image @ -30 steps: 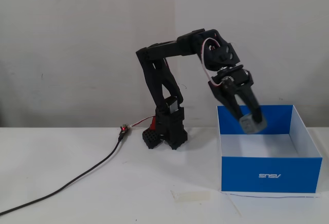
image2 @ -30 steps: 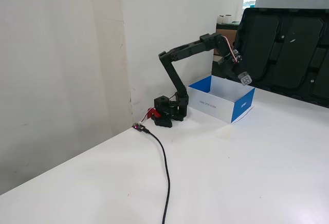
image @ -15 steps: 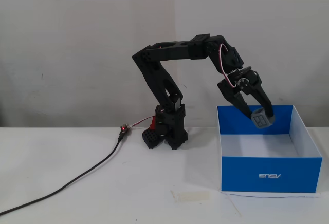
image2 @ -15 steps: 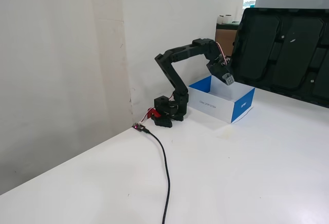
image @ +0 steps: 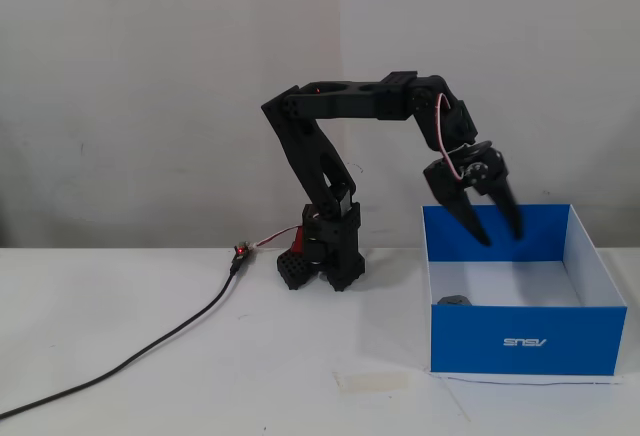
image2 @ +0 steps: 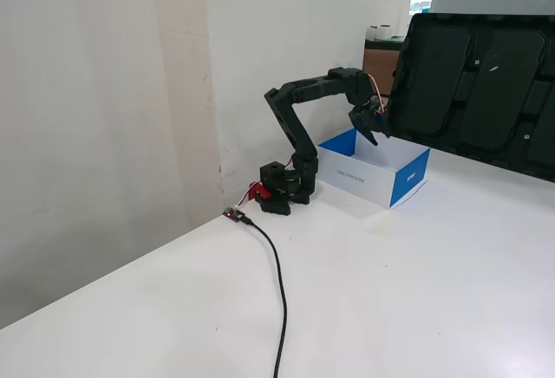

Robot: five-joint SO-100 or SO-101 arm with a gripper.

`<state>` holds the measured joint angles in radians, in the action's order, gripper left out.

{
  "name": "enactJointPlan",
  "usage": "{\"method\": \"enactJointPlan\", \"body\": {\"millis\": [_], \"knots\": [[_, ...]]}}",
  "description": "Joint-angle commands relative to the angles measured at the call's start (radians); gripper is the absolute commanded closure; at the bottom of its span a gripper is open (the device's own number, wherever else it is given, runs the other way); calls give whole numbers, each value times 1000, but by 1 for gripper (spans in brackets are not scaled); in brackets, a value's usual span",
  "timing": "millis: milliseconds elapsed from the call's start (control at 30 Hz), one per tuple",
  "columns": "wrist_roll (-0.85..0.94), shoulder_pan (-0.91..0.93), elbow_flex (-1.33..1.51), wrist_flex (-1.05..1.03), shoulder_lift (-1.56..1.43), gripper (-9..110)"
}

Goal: Pick the gray block and keep it in the box.

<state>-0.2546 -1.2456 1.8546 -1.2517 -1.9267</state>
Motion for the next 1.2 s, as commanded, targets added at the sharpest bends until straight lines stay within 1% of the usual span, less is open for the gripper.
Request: {"method": "enactJointPlan", "body": {"millis": [0, 100, 300, 467, 633, 867, 1033, 1167], "knots": [[69, 92, -74, -64, -29, 99], [117, 212, -83, -110, -51, 100], [192, 525, -77, -91, -94, 101], [199, 770, -60, -52, -98, 101], [199, 960, 75, 43, -161, 101], [196, 1092, 380, 206, -353, 101], [192, 1132, 589, 290, -520, 101], [187, 1154, 699, 321, -638, 101]]}}
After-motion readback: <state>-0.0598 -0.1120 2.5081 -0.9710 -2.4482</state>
